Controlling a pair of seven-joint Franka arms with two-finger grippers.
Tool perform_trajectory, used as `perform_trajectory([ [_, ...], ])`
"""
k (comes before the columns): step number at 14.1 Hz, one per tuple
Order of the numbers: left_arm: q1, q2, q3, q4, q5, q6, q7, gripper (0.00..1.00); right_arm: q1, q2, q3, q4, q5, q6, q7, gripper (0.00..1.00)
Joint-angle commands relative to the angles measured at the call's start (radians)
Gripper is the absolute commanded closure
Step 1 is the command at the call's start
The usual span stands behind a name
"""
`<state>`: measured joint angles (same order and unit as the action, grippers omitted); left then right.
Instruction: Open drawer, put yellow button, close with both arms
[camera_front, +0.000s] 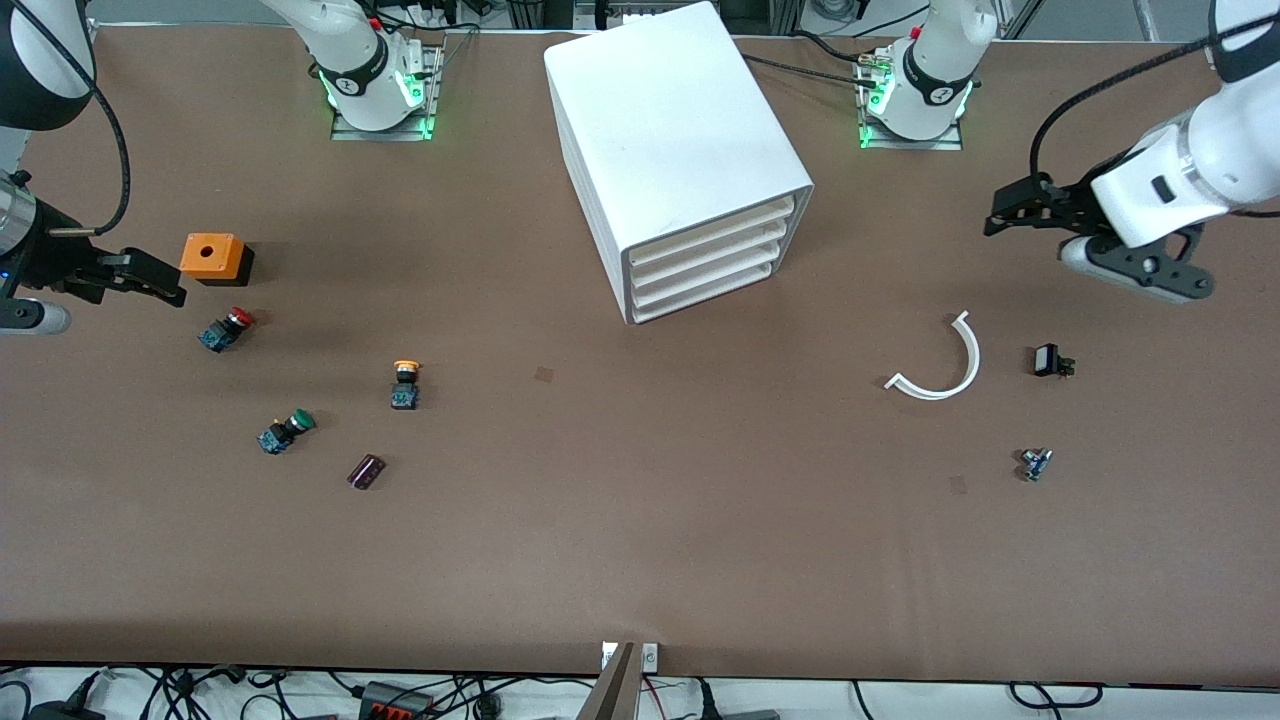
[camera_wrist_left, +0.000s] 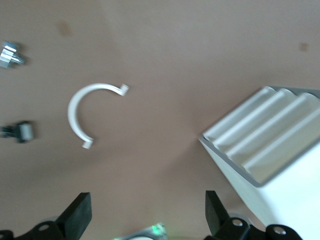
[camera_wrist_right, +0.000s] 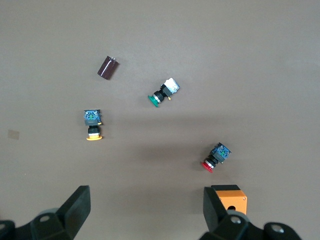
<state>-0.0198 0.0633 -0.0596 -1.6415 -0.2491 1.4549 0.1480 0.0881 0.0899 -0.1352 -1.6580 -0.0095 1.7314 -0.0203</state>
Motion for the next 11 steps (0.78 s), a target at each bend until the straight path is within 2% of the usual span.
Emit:
perform_trajectory([
  [1,0.0,0.088,-0.003,0.043,-0.125,-0.097,0.024,0.0,0.022,-0.006,0.0,-0.013,-0.007,0.013,-0.006,0.0],
  [3,-0.006,0.136,-0.006,0.037,-0.207,-0.102,0.039,0.0,0.047,0.031,0.002,-0.013,0.0,0.014,-0.007,0.0],
  [5,-0.011,0.232,-0.017,0.029,-0.368,-0.1,0.077,0.0,0.079,0.074,0.0,-0.003,0.0,0.014,-0.007,0.0],
  [7,-0.022,0.335,-0.019,0.023,-0.484,-0.09,0.192,0.0,0.093,0.112,0.0,-0.003,0.002,0.016,-0.006,0.0],
  [9,-0.041,0.407,-0.019,0.011,-0.544,-0.078,0.316,0.0,0.102,0.161,0.002,-0.003,0.006,0.037,-0.006,0.0],
  [11,-0.064,0.411,-0.026,-0.068,-0.625,-0.015,0.372,0.03,0.137,0.206,0.002,-0.003,0.006,0.05,-0.006,0.0],
])
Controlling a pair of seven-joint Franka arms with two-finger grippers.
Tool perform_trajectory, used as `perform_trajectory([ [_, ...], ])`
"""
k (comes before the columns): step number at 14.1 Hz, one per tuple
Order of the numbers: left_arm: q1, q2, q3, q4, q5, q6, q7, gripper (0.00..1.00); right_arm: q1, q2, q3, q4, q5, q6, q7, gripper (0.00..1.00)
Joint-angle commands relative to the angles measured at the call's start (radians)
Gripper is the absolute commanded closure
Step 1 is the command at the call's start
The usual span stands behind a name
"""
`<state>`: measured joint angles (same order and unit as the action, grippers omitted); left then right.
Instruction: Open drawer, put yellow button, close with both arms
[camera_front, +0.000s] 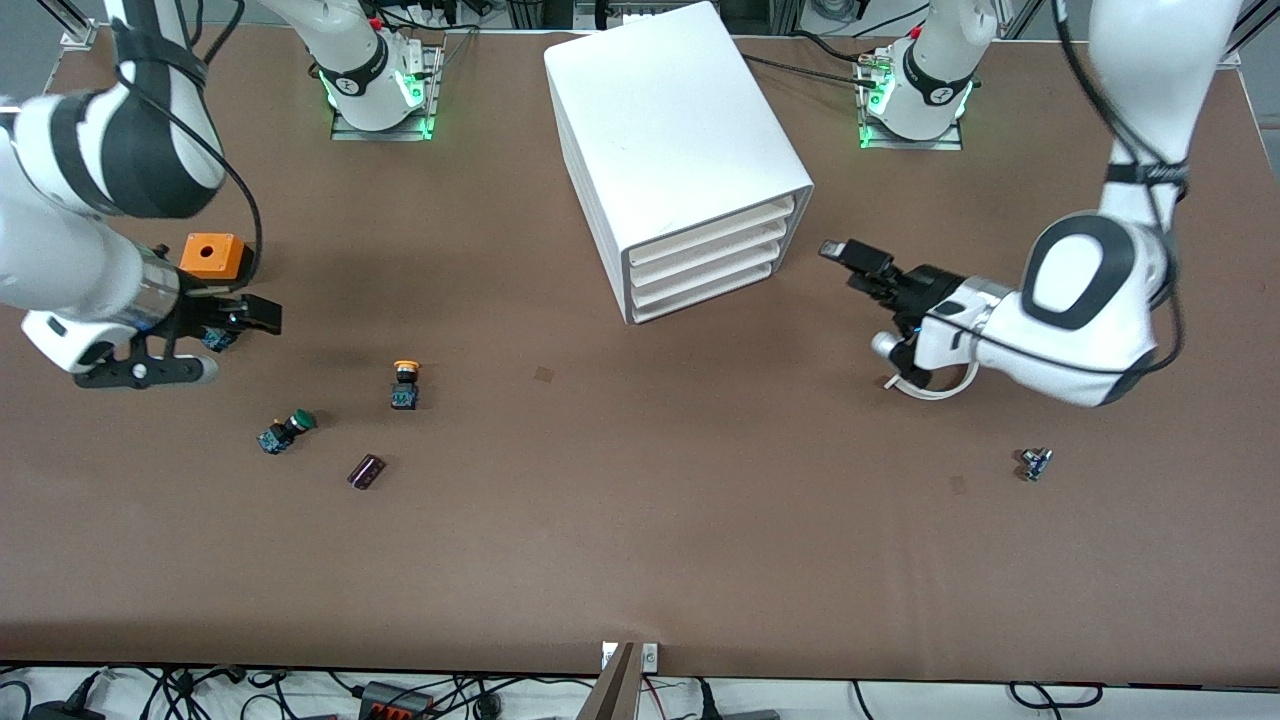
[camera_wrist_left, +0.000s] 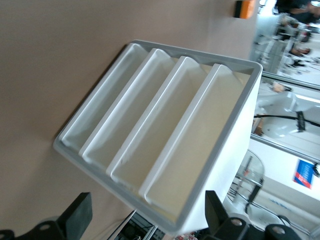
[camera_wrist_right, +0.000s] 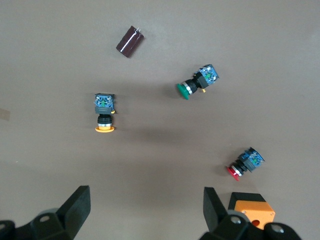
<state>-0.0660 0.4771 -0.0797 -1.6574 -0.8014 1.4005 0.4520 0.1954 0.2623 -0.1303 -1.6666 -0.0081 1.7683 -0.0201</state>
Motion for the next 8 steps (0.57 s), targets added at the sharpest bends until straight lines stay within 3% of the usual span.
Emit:
perform_trajectory([
  [1,-0.02,-0.003,-0.024,-0.098,-0.12,0.067,0.115,0.06,0.039,0.057,-0.003,0.007,0.007,0.023,0.0,0.0],
  [5,-0.023,0.0,-0.051,-0.231,-0.243,0.106,0.322,0.33,0.048,0.184,-0.003,0.005,0.086,0.124,-0.006,0.0],
  [8,-0.026,0.0,-0.072,-0.26,-0.249,0.098,0.376,0.42,0.068,0.251,-0.003,0.005,0.086,0.169,-0.006,0.0],
])
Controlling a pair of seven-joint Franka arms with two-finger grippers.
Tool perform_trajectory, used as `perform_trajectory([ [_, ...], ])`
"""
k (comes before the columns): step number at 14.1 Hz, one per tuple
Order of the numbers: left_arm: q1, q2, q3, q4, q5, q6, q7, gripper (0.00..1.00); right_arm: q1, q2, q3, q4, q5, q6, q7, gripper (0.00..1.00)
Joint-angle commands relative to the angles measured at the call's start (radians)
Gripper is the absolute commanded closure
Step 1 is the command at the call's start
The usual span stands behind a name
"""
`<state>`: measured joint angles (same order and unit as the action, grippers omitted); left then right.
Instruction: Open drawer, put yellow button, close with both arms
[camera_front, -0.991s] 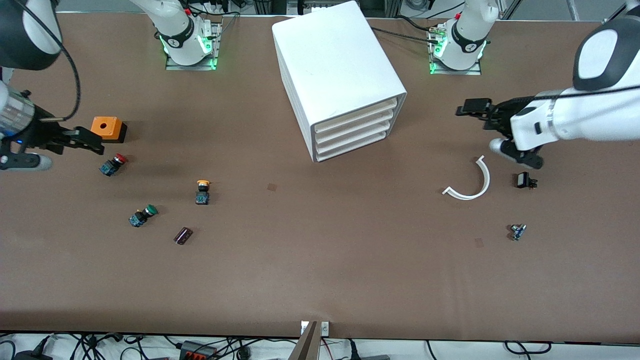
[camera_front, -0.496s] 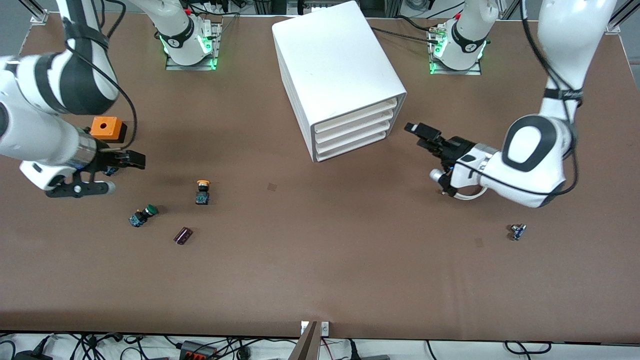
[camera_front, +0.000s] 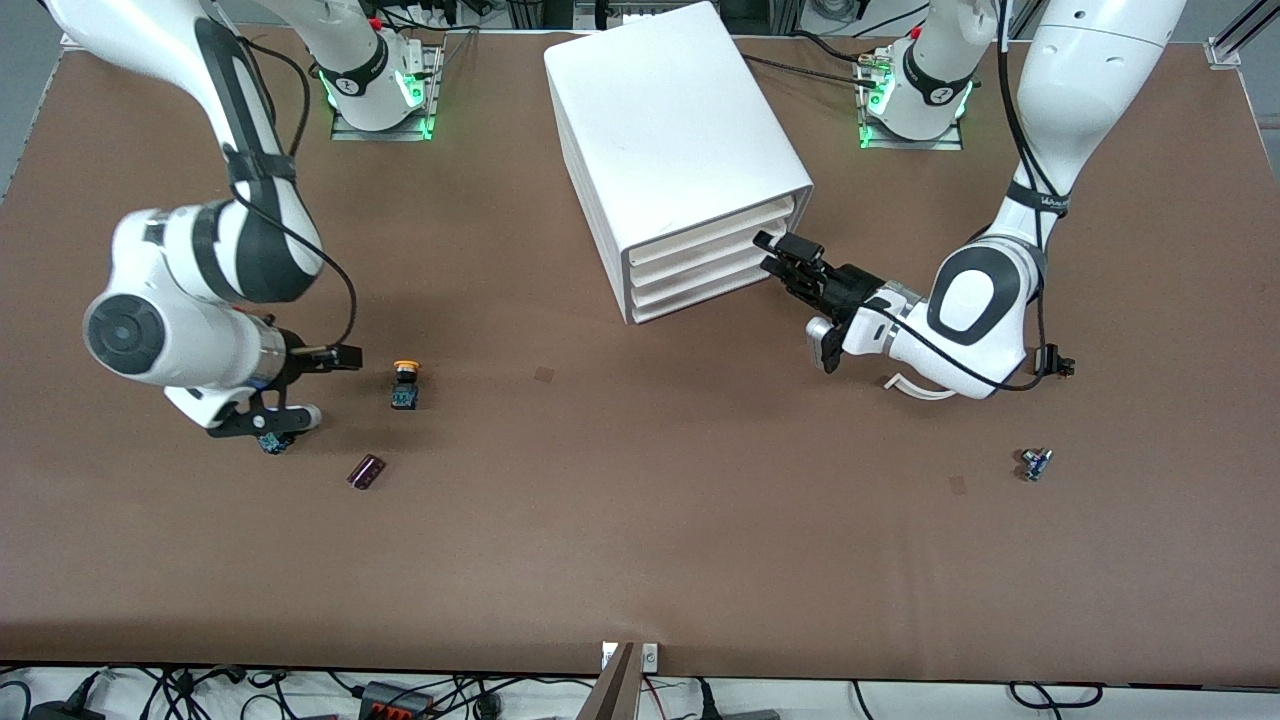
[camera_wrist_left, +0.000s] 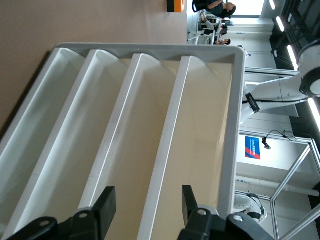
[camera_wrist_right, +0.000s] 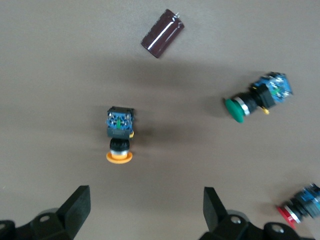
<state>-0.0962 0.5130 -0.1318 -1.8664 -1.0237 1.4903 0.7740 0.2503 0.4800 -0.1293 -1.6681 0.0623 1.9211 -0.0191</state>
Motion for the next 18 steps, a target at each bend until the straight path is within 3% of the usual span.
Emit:
perform_trajectory([
  [1,0.006,-0.034,-0.034,-0.063,-0.027,0.005,0.065,0.46,0.014,0.057,-0.004,0.007,0.017,0.027,-0.007,0.0],
  [5,0.006,-0.034,-0.057,-0.1,-0.027,0.007,0.138,0.58,0.043,0.123,0.008,0.007,0.021,0.12,0.005,0.0],
  [8,0.006,-0.027,-0.057,-0.105,-0.026,0.01,0.179,0.88,0.058,0.172,0.008,0.005,0.053,0.179,0.007,0.0],
  [10,0.004,-0.016,-0.055,-0.094,-0.016,0.014,0.177,0.99,0.067,0.187,0.008,0.005,0.057,0.191,0.005,0.0],
  [14,0.019,0.025,-0.037,-0.012,-0.007,0.013,0.171,1.0,0.067,0.216,0.008,-0.001,0.057,0.196,0.007,0.0],
  [18,0.03,0.153,-0.002,0.194,0.085,0.011,0.166,1.0,0.072,0.219,0.008,-0.007,0.059,0.187,0.005,0.09],
])
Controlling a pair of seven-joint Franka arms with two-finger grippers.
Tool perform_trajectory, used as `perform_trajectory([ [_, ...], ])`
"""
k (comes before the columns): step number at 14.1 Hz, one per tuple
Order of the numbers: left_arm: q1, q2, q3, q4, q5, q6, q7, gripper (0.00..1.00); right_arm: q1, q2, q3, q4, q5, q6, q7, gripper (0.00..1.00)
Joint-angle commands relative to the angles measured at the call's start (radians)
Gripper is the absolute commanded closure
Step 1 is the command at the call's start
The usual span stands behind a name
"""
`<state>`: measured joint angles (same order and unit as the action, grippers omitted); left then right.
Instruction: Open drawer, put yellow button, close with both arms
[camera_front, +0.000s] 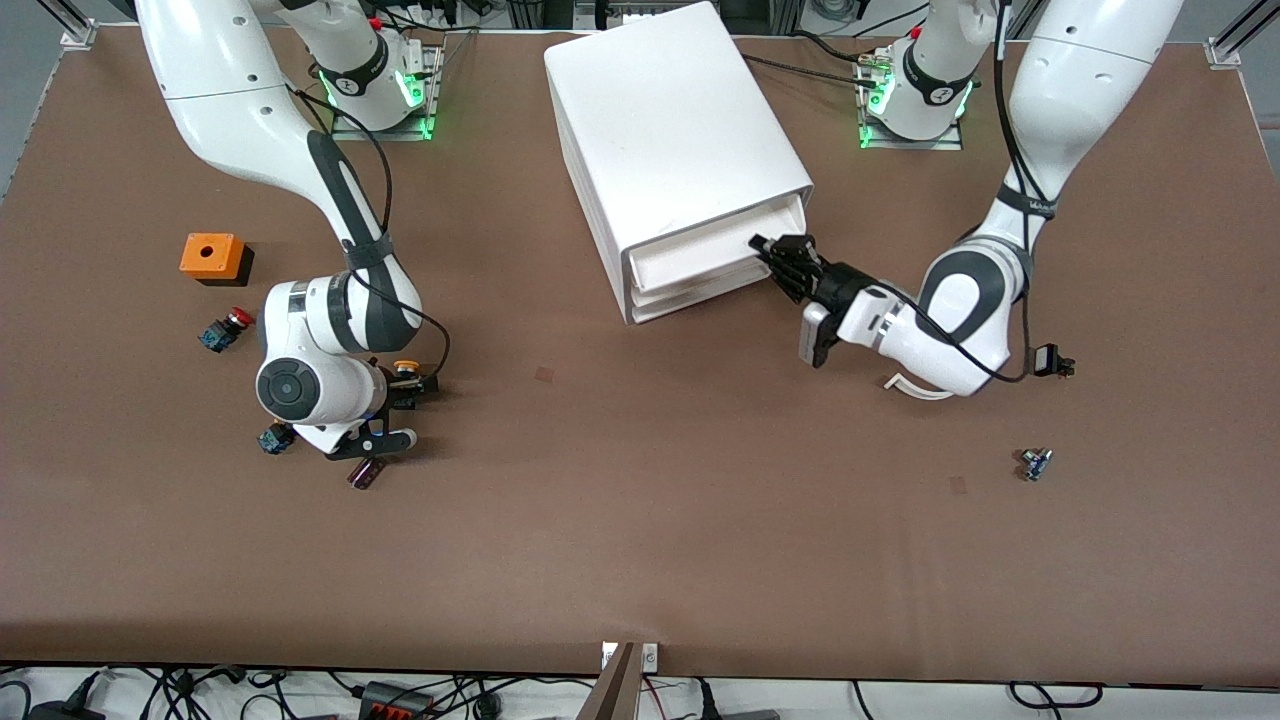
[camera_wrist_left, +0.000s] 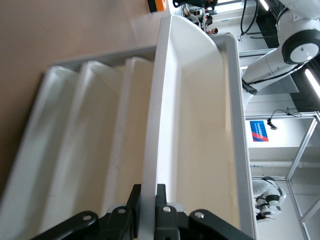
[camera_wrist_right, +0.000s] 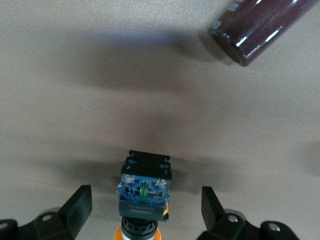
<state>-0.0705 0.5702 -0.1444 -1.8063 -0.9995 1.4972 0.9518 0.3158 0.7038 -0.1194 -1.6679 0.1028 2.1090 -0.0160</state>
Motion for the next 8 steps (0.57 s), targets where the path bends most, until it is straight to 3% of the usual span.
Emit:
perform_trajectory([
  [1,0.014,0.111,0.011,0.159,0.062,0.006,-0.016,1.0,0.006,-0.004,-0.002,-0.009,0.018,-0.003,0.004,0.13],
  [5,0.02,0.132,0.035,0.192,0.064,0.009,-0.019,0.99,0.011,-0.006,-0.002,-0.016,0.017,-0.004,0.004,0.34],
  [6,0.02,0.138,0.035,0.215,0.064,0.009,-0.019,0.93,0.012,-0.006,-0.002,-0.016,0.017,-0.004,0.004,0.43],
  [7,0.02,0.139,0.035,0.217,0.064,0.009,-0.019,0.78,0.012,-0.007,-0.002,-0.016,0.017,-0.004,0.002,0.53],
  [8,0.026,0.134,0.037,0.22,0.064,0.008,-0.019,0.49,0.012,-0.007,-0.002,-0.016,0.018,-0.006,0.004,0.64],
])
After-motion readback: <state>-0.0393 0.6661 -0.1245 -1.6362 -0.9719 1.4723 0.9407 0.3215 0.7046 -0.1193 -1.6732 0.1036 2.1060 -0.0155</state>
